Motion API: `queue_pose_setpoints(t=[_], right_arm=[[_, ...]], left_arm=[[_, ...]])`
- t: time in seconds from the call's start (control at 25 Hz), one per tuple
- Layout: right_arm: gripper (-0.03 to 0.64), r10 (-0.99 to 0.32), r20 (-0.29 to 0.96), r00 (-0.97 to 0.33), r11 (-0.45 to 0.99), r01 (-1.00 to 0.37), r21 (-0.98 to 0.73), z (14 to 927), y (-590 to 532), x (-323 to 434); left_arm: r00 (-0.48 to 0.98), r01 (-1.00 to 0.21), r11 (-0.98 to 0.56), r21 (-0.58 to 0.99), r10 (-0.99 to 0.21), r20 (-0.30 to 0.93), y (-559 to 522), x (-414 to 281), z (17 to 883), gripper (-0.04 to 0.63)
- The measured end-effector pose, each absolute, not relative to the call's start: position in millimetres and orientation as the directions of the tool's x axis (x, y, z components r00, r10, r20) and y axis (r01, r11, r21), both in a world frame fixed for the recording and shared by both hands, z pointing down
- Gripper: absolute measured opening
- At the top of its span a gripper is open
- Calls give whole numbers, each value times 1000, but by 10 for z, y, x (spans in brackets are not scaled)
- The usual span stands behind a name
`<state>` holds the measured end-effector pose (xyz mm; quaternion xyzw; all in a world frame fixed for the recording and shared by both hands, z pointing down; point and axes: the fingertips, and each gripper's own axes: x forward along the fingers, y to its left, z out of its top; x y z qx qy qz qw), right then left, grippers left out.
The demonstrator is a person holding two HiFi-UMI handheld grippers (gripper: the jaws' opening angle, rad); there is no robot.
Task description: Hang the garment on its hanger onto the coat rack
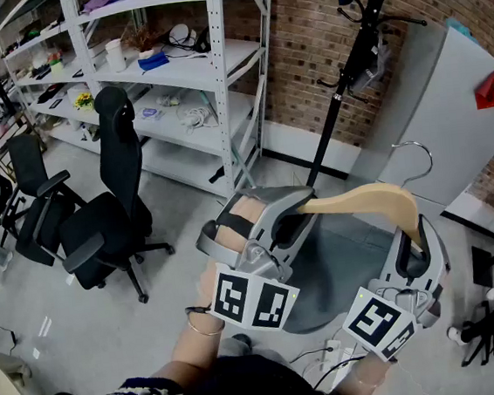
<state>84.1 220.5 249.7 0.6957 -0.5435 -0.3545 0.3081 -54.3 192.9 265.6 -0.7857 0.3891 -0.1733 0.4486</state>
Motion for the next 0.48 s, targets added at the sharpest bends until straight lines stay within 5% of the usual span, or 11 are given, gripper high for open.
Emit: queue_pose_setpoints(t=[0.48], right_arm=[[100,-981,-151,118,-191,-564,803,2464,2263,756]], left_arm=[[605,-469,-257,-845,-791,-96,2022,-638,2576,95]])
